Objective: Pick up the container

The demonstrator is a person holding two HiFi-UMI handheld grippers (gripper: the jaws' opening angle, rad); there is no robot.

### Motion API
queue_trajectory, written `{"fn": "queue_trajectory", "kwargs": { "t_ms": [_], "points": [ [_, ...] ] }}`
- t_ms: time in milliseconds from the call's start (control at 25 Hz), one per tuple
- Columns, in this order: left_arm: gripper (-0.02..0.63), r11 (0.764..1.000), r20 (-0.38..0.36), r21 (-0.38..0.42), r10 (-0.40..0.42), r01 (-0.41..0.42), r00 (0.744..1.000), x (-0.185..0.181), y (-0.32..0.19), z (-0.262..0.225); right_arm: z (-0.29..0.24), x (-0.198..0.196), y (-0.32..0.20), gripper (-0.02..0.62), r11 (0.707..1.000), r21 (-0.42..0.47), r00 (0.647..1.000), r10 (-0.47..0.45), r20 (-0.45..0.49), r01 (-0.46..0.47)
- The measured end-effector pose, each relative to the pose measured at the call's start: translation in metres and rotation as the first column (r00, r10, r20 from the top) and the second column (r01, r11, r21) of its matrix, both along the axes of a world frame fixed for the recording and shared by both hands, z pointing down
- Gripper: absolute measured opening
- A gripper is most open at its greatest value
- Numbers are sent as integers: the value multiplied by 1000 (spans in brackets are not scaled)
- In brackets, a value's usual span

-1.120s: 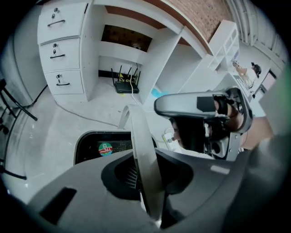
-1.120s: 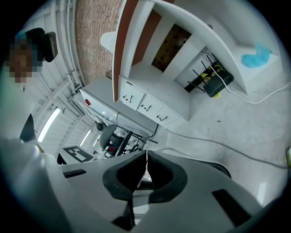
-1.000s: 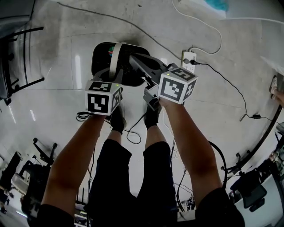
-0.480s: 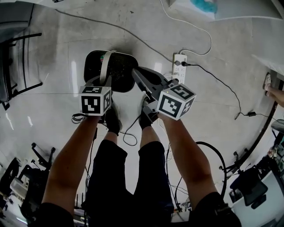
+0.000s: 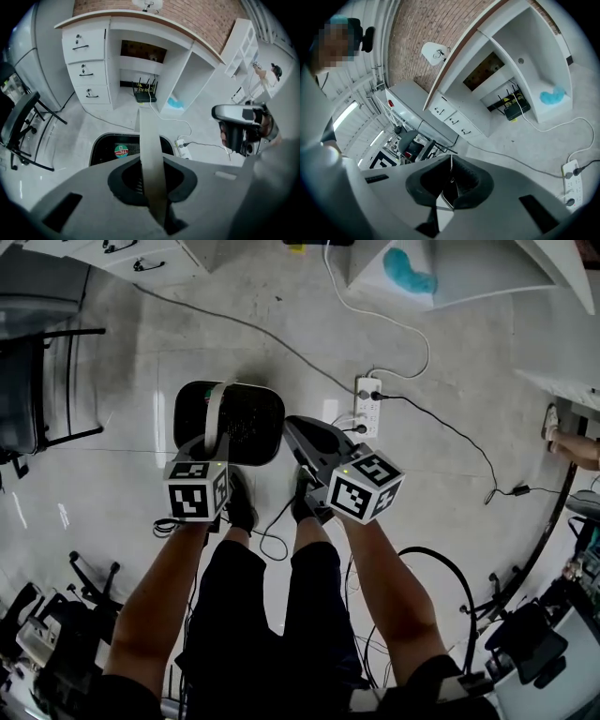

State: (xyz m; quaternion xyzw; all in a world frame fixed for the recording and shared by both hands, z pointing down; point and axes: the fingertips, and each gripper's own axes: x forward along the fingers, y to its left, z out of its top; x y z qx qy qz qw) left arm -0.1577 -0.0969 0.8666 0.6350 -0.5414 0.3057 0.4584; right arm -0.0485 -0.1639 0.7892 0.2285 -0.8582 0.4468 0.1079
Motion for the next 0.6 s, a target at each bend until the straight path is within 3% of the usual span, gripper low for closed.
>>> {"fn": "queue_trajectory", "kwargs": {
  "t_ms": [360,600],
  "points": [
    [35,998,-25,38,-54,55,998,-6,12,-120,-111,7,11,9,998,69,999,3,-34,-1],
    [35,992,-44,98,-76,80,996,-11,6,-210,-200,9,-5,9,984,176,999,27,-42,-19]
  ]
}}
